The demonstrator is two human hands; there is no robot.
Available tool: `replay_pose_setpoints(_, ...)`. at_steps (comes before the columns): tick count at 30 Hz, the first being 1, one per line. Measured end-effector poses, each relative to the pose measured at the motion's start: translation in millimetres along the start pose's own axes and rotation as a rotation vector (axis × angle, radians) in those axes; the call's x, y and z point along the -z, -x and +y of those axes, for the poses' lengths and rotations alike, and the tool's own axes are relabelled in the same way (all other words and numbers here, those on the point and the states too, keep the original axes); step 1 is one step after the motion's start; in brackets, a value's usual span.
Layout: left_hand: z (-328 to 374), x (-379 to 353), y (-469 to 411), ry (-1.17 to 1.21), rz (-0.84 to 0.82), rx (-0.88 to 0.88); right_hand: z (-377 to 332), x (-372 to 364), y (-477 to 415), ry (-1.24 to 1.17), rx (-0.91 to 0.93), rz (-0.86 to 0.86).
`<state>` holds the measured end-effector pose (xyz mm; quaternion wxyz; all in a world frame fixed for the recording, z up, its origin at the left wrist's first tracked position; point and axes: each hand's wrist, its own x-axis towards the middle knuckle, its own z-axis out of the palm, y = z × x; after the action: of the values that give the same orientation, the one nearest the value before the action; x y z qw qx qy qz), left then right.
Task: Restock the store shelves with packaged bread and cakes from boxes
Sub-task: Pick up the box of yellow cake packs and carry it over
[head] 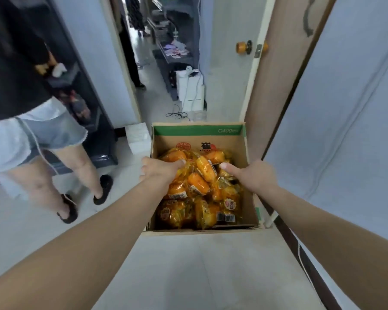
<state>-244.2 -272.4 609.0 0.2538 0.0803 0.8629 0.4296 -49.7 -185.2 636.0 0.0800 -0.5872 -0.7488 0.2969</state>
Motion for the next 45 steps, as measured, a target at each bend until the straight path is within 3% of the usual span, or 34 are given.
replay_pose_setpoints(17,-221,440,-120,0.294,0.619,0.465,-408,-312,129,0.251,0.708,-0.401)
replay_pose_setpoints(30,-310,625,-178,0.524,0.993,0.772,-636,-488,205,0.398,1.159,-0.739)
replay_pose_setpoints(40,-360,769,-220,0.656,1.199,0.845,-796,-606,294,0.435,1.407,-0.835)
replay_pose_setpoints(45,-407,850,-250,0.716,1.218,0.863,-863,-680,348,0.431,1.430,-0.850)
